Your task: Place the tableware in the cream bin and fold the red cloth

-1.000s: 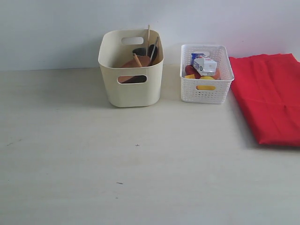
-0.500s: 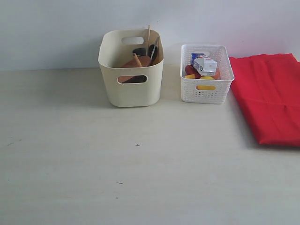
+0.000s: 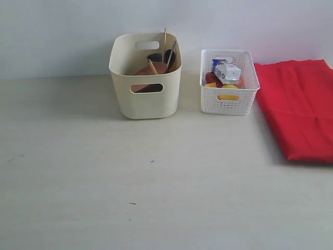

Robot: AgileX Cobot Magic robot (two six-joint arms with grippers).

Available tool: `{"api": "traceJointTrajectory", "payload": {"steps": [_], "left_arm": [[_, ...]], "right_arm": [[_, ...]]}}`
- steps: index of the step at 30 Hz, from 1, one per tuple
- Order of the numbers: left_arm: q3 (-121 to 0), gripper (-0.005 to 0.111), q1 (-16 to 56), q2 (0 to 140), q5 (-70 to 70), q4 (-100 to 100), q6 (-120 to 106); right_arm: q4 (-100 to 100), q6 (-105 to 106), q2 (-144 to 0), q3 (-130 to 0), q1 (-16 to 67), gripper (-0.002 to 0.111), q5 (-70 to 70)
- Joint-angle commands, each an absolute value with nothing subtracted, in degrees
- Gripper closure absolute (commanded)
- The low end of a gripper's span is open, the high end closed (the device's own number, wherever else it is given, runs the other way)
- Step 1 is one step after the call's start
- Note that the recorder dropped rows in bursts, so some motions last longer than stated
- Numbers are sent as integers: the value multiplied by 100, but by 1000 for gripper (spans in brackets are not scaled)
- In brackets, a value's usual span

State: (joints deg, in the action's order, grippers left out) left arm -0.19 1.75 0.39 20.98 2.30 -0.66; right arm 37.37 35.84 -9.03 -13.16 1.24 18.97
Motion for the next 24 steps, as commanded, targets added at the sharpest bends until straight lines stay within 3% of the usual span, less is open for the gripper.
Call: {"api": "traceJointTrajectory", "payload": {"steps": [1,12,19,24], "left_arm": [[0,107,175,0,2050,175,-70],[0,107,175,0,2050,175,-70],[0,107,175,0,2050,175,-70],[0,107,175,0,2050,175,-70]], "right_arm": [[3674,3582,-863,-1162,137,108,1736],[3565,3486,-863,-643,137,108,1352],[134,-180,-405,-583,137,108,1411],[-235,-425,-248,-342,137,108,1398]]}}
